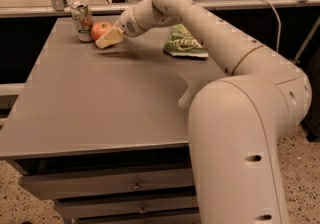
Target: Move apple near 7up can
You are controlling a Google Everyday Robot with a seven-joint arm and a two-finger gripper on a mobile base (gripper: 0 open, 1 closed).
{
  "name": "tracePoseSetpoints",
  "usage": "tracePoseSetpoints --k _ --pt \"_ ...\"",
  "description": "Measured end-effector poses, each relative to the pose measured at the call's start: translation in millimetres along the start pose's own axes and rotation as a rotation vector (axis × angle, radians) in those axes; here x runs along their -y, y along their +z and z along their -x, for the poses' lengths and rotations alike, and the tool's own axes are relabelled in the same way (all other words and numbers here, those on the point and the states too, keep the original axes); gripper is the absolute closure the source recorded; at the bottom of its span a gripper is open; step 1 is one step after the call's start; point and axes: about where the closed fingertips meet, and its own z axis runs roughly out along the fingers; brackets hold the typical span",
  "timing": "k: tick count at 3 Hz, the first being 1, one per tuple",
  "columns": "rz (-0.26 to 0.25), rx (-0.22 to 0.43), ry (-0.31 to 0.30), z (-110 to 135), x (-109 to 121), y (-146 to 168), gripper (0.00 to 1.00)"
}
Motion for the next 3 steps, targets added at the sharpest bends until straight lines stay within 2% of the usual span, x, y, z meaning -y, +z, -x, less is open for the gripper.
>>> tracePoseSetpoints --k 2,3 --pt "0.007 0.012 0.003 -5 -2 -12 0.00" --pt "-0.010 0.082 -0.013 -4 -6 -49 0.00"
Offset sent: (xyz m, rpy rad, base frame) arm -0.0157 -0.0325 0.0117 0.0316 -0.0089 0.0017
